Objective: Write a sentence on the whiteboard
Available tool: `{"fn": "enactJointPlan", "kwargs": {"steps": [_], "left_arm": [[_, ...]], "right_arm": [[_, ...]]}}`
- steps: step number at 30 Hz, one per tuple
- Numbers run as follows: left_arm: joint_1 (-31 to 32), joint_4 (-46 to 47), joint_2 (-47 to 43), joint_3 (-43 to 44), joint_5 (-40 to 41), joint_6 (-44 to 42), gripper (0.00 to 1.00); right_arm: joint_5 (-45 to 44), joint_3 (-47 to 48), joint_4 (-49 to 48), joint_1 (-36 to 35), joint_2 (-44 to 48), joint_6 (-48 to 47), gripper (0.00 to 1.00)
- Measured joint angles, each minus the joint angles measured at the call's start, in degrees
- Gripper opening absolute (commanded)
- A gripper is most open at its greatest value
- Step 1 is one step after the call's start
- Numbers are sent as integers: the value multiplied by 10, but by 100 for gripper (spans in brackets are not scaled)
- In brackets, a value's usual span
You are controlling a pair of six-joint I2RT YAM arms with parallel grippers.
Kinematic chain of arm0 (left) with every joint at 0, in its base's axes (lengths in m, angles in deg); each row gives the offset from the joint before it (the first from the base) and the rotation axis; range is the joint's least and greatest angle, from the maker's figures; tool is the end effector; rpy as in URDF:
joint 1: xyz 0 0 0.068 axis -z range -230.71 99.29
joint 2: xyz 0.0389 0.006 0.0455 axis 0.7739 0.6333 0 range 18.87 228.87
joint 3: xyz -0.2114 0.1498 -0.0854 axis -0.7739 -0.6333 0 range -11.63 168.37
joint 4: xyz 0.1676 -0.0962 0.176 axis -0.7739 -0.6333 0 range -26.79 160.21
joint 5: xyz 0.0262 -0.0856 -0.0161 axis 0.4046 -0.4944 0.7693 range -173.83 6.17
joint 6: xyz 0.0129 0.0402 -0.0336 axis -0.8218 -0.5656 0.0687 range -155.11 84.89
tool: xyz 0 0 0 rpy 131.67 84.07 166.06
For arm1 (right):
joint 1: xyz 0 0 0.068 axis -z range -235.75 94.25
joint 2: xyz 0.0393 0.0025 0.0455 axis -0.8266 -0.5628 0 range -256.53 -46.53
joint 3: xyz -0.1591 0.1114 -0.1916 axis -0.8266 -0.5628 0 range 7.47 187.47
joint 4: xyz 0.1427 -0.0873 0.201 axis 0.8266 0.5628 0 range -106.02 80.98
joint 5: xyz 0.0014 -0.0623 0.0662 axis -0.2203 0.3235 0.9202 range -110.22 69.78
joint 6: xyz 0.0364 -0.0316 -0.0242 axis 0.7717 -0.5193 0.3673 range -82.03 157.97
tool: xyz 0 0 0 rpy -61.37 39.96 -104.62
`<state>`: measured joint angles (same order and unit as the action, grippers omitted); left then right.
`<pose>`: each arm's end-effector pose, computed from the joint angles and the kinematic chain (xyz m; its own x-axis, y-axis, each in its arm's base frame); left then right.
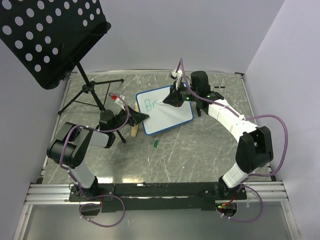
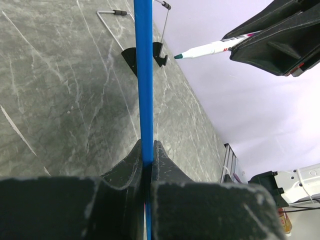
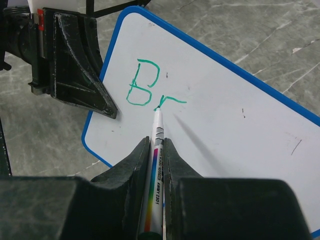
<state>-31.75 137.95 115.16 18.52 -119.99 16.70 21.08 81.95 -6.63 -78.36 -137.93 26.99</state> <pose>0.2822 -0.1191 0.1791 -0.6282 -0.4552 -0.6310 0.5278 0.3466 -0.7754 0.3313 0.1634 0.3188 -0.2426 -0.2561 -0.9357 -0.8976 0.4251 0.1164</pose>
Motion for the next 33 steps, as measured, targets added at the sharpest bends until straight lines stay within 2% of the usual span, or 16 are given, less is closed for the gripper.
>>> {"fn": "enactJointPlan", "kwargs": {"steps": [33], "left_arm": [[0, 2, 3, 0, 1, -2, 1]], "right_arm": [[-32, 0, -12, 0, -31, 6, 0]]}}
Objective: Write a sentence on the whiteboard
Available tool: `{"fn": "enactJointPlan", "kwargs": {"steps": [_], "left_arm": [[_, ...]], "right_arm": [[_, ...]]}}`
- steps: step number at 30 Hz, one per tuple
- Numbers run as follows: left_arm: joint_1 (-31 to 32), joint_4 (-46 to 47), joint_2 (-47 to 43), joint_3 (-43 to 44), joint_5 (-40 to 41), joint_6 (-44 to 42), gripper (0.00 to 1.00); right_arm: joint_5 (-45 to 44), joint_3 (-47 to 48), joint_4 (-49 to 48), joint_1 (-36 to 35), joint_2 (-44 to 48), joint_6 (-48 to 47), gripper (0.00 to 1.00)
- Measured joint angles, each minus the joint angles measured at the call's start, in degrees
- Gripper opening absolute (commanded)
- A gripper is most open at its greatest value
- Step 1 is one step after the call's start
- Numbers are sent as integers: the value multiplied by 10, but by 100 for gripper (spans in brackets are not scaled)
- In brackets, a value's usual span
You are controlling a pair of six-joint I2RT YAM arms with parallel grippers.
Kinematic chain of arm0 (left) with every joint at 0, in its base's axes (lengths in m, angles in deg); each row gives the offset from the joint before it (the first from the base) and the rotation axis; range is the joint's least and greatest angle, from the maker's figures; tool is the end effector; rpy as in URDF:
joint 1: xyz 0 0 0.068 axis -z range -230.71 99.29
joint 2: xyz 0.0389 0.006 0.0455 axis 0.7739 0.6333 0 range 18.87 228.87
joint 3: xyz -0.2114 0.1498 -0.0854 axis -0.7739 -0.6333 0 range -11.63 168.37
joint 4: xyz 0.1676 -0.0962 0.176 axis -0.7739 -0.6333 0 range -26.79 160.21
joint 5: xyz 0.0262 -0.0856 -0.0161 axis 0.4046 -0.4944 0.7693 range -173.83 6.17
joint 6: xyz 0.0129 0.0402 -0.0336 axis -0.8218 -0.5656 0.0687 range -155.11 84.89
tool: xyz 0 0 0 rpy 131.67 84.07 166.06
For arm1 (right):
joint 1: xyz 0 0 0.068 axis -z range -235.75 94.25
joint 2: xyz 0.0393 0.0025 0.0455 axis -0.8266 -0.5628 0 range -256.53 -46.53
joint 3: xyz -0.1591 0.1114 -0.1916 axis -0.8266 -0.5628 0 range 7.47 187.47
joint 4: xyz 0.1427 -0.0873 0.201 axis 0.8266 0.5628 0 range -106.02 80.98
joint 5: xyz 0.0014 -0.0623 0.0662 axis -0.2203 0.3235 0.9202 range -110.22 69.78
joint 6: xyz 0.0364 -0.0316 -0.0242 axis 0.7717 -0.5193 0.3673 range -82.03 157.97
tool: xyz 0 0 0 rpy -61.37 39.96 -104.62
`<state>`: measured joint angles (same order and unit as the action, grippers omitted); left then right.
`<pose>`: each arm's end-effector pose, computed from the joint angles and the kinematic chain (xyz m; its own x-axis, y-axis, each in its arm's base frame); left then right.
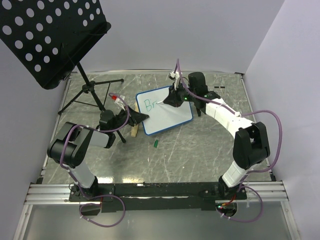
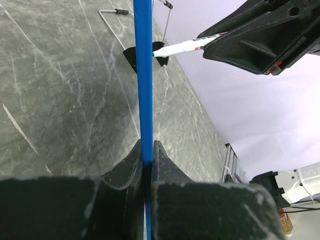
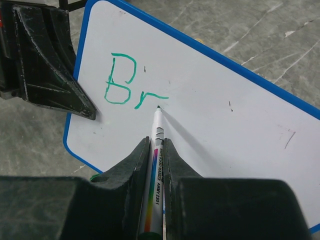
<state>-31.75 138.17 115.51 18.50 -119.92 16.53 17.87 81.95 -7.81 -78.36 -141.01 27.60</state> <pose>0.2825 -0.1192 0.1777 -0.6277 -0.4544 -0.6321 0.5273 0.3492 -0.7746 0.3436 0.1669 0.3010 -0.2845 -0.2719 -0.9193 -0.8698 0.4764 0.1282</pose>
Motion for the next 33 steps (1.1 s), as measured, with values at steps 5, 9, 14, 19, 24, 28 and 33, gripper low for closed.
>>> {"fn": "enactJointPlan", "kwargs": {"steps": [5, 9, 14, 19, 24, 28, 33], "left_arm": [[0, 0, 1, 0, 2, 1, 1], [0, 0, 7, 0, 1, 2, 1], [0, 0, 8, 0, 0, 2, 1], [0, 0, 8, 0, 0, 2, 1], [0, 0, 8, 0, 0, 2, 1], [0, 0, 8, 0, 0, 2, 1], [0, 0, 8, 0, 1, 1, 1]], "right_arm": [[-6, 0, 0, 0, -2, 0, 0], [-9, 0, 0, 0, -4, 0, 0], [-6, 1, -1, 0, -6, 1, 0], [6, 1, -1, 0, -7, 1, 0], [18, 3, 1, 0, -13, 0, 0], [22, 5, 7, 0, -15, -2, 0], [22, 6, 26, -1, -15, -16, 0]]}}
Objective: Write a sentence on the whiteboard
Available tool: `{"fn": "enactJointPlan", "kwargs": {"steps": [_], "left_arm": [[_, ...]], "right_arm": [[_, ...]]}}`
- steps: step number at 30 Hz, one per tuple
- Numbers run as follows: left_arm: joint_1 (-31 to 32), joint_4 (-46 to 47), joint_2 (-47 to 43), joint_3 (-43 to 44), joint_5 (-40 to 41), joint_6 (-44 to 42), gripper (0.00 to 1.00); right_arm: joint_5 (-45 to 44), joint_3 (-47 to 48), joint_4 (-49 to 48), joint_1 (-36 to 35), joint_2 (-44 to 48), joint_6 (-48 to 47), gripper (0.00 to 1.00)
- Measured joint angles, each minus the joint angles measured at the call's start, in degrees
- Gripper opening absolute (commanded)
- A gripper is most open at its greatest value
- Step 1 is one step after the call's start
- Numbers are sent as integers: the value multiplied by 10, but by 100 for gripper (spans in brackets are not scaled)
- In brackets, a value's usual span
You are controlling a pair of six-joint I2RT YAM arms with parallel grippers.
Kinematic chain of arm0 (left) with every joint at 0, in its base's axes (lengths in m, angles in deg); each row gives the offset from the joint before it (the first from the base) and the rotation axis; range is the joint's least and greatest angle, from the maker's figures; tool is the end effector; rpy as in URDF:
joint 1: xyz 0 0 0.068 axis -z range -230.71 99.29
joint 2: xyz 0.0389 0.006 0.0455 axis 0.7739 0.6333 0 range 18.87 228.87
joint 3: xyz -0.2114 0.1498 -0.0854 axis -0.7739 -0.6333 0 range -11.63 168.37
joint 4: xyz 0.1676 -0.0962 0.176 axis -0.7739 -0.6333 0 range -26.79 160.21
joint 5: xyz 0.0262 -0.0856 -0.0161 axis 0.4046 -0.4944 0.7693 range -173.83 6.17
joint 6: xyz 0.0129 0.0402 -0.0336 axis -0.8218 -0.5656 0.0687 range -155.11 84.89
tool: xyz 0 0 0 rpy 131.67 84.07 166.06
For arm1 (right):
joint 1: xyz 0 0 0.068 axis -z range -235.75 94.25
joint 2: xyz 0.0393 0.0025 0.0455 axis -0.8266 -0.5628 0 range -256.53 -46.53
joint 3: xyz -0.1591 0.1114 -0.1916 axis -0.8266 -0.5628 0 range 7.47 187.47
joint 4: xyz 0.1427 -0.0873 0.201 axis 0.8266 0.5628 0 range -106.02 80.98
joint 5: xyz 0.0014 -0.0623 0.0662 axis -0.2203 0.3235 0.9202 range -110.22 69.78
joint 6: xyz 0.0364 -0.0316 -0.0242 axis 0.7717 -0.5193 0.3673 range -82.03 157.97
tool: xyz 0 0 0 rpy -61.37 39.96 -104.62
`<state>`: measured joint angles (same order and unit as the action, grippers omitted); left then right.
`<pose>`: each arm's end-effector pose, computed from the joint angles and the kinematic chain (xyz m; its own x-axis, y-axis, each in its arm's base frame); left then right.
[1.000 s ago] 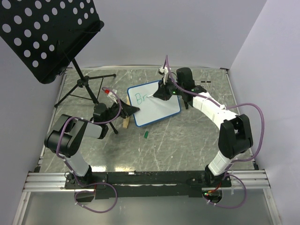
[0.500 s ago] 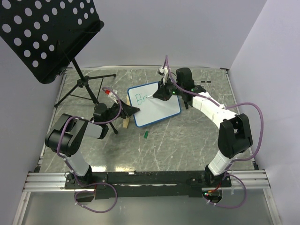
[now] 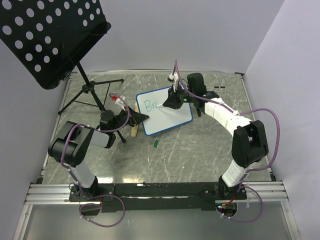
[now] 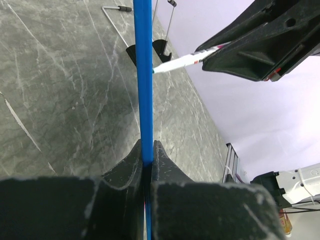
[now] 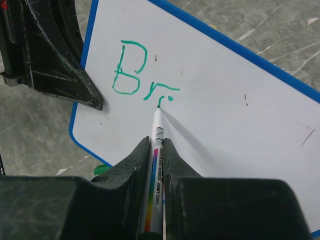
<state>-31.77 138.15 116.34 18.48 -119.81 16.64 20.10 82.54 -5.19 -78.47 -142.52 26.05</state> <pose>0.2834 -0.1193 0.1734 -0.6366 -0.4534 -0.6238 0.5141 0.3533 -0.7816 0.3452 0.1695 0.2913 -0.3093 -0.3002 -0.9023 -0.8849 0.4383 0.1575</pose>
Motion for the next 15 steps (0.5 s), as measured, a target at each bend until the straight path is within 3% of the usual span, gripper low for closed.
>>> {"fn": "enactJointPlan", "kwargs": {"steps": [15], "left_arm": [[0, 0, 0, 0, 4, 0, 1]], "right_arm": [[-18, 6, 12, 0, 0, -1, 0]]}}
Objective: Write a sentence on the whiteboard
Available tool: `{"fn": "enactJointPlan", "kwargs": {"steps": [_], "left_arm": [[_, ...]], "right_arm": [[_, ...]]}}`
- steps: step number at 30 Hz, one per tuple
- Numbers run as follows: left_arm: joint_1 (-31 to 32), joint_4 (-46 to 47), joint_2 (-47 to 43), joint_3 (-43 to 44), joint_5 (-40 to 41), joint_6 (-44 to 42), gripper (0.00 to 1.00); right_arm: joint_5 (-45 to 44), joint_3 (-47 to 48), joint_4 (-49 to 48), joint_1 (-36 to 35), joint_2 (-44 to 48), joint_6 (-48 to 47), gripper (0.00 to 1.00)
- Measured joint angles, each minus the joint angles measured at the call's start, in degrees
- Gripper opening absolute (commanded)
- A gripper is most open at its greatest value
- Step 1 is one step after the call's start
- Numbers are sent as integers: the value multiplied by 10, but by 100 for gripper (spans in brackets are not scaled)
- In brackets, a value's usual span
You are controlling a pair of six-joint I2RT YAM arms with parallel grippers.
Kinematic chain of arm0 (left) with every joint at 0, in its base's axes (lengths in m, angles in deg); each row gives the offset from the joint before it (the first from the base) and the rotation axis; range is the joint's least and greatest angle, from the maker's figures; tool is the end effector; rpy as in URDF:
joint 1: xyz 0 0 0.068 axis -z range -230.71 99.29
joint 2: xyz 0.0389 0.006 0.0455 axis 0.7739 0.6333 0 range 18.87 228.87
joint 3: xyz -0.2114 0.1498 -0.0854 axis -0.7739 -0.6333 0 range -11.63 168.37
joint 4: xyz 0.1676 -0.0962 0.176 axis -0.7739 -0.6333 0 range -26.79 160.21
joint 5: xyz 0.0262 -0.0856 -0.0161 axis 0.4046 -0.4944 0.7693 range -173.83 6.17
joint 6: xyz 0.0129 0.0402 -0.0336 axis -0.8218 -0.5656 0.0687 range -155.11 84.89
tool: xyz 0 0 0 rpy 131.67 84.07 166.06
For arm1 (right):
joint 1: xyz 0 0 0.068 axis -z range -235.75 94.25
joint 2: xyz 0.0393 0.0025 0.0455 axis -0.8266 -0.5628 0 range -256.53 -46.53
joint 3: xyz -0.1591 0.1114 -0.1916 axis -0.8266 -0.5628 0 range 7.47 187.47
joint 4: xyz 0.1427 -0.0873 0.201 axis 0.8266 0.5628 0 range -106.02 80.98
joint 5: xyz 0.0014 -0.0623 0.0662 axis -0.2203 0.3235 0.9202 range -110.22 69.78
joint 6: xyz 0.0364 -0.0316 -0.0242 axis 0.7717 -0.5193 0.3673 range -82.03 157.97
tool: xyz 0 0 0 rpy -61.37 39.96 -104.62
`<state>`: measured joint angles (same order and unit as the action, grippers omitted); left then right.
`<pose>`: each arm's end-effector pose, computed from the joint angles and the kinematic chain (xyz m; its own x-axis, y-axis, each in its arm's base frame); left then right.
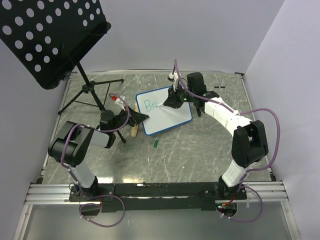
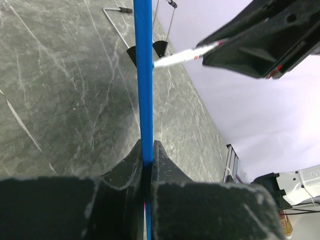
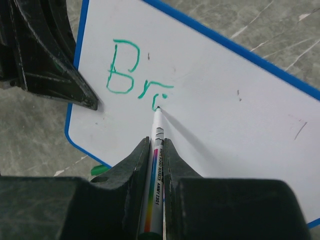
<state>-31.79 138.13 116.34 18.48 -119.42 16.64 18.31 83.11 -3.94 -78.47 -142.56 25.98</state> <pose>0.2837 -0.1191 0.1733 -0.6336 -0.4579 -0.6236 0.5113 0.3570 -0.7817 0.3459 0.1689 0.2922 -0.3209 -0.3106 -0.8947 -0.8726 0.4643 0.1518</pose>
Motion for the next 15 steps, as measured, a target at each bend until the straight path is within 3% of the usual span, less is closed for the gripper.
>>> {"fn": "enactJointPlan", "kwargs": {"steps": [15], "left_arm": [[0, 0, 0, 0, -5, 0, 1]], "right_arm": [[-15, 24, -13, 0, -7, 5, 0]]}}
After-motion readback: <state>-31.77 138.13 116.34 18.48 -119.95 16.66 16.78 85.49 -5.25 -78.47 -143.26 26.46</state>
